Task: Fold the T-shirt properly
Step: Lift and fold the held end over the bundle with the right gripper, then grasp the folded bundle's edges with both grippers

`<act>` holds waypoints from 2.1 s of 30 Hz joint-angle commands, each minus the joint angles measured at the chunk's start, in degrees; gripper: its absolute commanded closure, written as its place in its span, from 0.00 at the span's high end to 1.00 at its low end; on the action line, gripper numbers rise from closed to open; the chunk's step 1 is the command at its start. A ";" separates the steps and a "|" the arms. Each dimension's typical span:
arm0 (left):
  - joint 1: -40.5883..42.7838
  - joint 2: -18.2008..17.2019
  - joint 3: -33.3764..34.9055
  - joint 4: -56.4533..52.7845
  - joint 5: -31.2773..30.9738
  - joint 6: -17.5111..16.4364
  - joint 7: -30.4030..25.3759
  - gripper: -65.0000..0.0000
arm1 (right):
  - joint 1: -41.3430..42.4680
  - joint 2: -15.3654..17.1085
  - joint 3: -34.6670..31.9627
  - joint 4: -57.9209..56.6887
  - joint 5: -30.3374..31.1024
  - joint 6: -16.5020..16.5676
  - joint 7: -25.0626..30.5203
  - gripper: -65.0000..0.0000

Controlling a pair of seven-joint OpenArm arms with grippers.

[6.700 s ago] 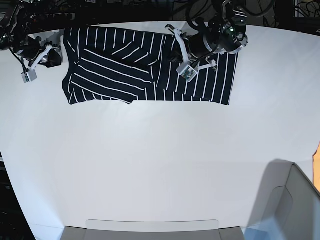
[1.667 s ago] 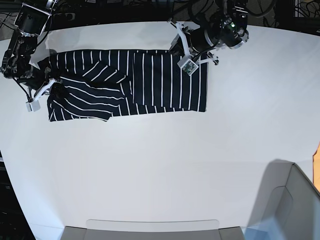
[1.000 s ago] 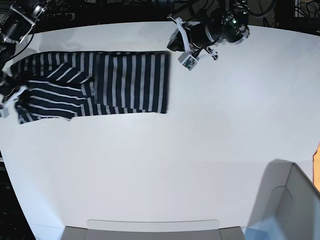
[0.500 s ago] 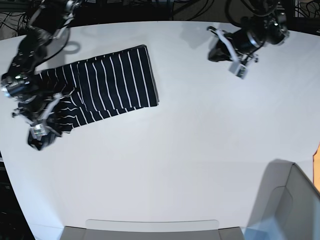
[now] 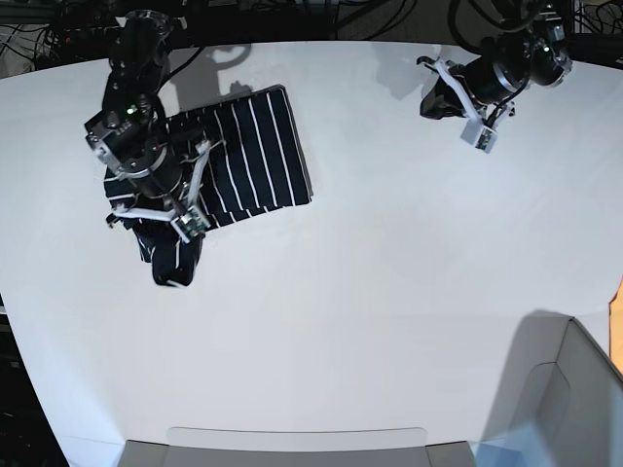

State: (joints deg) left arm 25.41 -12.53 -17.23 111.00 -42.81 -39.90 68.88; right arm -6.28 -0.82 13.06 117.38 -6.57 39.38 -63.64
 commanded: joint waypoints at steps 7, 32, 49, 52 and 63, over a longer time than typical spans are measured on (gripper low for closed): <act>-0.13 -0.43 -2.94 -0.63 -0.93 -0.10 -0.88 0.00 | -0.53 -0.37 -12.31 0.90 -5.08 0.62 1.44 0.00; -3.91 0.62 -2.94 -5.64 -0.84 -0.10 -0.97 0.00 | -3.61 0.78 -36.75 0.64 -14.22 0.62 1.44 0.28; -4.27 1.85 -2.85 -7.13 -0.84 -0.10 -0.97 0.00 | 10.55 10.09 -13.02 -8.42 -14.05 0.62 1.09 0.00; -5.58 2.03 -2.77 -7.13 -0.84 -0.10 -0.97 0.00 | 5.62 13.17 -18.47 -7.62 -13.96 0.62 1.09 0.00; -6.29 2.21 -2.77 -7.22 -0.84 -0.10 -0.88 0.00 | -7.56 22.49 -38.51 1.17 -11.32 0.62 1.35 0.00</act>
State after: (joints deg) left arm 19.46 -9.98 -19.84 102.98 -42.54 -39.88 68.90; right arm -14.31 21.91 -25.41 117.60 -18.02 39.38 -63.18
